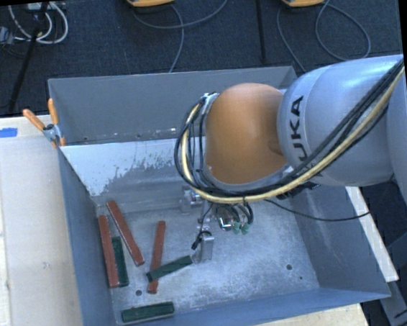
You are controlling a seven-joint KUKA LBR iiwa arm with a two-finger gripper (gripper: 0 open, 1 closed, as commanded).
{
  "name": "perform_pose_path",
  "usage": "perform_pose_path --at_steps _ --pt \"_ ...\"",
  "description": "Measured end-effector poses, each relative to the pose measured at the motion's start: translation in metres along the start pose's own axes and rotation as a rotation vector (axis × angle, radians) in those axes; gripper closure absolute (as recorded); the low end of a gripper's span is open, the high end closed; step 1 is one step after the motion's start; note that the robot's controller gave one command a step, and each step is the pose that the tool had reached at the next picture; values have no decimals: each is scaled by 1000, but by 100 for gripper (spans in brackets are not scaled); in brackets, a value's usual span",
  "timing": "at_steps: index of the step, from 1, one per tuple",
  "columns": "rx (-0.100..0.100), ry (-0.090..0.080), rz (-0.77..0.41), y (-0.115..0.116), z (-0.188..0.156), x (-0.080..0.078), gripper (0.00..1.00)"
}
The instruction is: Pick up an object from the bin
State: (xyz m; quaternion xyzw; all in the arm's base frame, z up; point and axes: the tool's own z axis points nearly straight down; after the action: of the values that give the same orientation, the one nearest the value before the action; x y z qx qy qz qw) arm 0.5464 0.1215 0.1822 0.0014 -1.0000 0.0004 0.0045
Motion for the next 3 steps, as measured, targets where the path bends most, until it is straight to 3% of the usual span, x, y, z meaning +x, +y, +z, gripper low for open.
perform_pose_path --at_steps 1,2,3 --pt "-4 -20 54 13 -109 -34 0" --pt "0 -3 -46 46 49 -73 0" --pt "0 -2 59 73 116 -55 0"
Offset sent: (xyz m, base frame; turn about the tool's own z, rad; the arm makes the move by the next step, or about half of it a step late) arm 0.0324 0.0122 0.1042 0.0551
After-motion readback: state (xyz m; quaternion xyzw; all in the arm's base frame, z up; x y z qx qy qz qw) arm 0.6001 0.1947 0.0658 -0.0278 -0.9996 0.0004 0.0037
